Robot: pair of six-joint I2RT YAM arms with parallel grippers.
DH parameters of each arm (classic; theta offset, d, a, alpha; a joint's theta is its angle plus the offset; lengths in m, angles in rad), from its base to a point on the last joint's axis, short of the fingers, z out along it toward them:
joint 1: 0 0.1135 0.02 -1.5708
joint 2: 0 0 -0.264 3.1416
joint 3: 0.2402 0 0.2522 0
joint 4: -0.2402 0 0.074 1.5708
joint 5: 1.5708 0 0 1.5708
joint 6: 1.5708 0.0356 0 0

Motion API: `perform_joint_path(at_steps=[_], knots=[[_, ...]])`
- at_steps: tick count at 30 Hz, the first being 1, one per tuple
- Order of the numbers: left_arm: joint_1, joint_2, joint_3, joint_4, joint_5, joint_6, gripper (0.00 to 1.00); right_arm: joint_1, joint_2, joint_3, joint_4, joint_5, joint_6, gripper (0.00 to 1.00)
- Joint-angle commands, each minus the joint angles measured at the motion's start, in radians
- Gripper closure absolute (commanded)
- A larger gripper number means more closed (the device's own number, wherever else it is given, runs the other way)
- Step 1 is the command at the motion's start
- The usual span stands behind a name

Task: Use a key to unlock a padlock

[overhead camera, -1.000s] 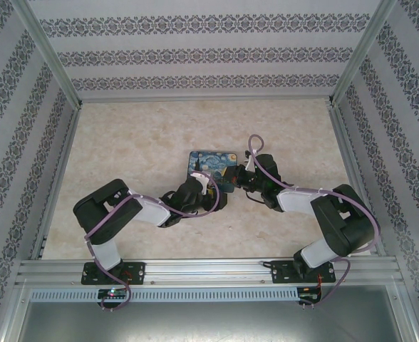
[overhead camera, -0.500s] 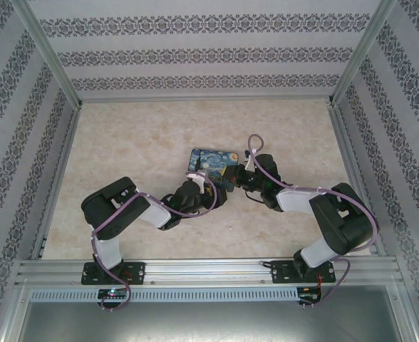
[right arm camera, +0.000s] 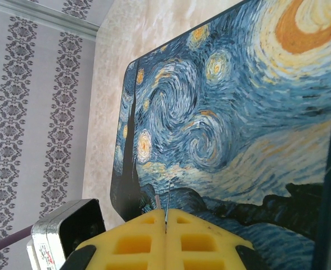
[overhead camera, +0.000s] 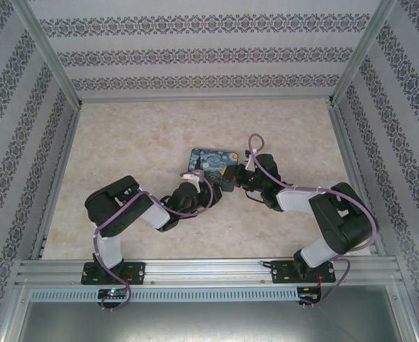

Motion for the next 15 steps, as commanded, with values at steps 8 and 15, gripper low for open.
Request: perform_joint_path(at_steps=[8, 15], knots=[[0.013, 0.021, -0.005, 0.037, -0.003, -0.038, 0.67, -0.009, 0.026, -0.002, 0.029, -0.010, 0.004, 1.00], [0.014, 0.027, -0.004, 0.049, -0.006, -0.056, 0.76, -0.012, 0.021, -0.003, 0.031, -0.013, 0.007, 1.00]])
